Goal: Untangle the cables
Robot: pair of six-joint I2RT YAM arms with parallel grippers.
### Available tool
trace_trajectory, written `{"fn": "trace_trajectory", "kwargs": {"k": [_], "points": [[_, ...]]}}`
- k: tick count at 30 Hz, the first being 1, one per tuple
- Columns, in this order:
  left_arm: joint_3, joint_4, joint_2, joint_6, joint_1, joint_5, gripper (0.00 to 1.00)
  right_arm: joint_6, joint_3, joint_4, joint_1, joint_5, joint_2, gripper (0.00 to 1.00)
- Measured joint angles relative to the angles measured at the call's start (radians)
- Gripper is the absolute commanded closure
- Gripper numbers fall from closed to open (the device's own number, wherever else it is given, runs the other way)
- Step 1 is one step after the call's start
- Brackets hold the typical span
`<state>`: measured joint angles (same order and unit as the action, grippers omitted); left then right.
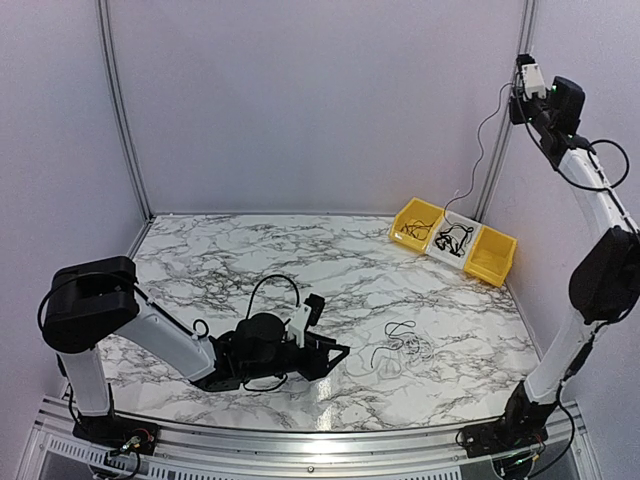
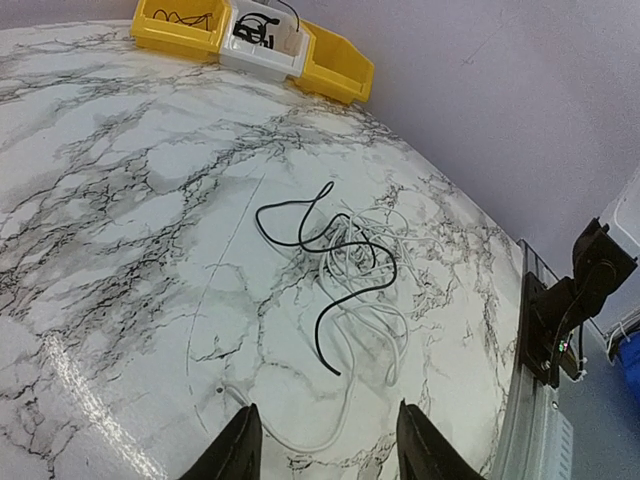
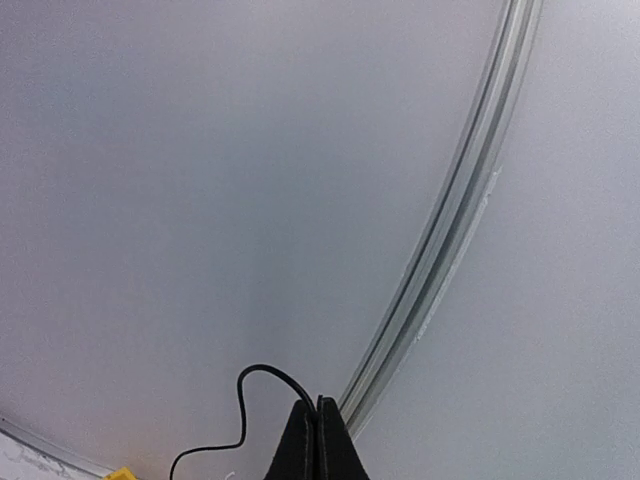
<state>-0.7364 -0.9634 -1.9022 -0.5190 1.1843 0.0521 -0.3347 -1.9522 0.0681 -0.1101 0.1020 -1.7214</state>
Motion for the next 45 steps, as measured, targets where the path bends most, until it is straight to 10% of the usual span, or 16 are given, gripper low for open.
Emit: {"fn": "trace_trajectory", "kwargs": {"k": [32,45], "points": [[-0.003,0.003,-0.074,-0.020,0.009,-0.002,0.52,0.154,0.561,-0.005,-0.025,0.214,-0.132,1.00],[-0.006,0.003,-0.083,-0.012,0.009,-0.016,0.52,0.139,0.872,0.080,-0.030,0.244,0.322,1.00]]}}
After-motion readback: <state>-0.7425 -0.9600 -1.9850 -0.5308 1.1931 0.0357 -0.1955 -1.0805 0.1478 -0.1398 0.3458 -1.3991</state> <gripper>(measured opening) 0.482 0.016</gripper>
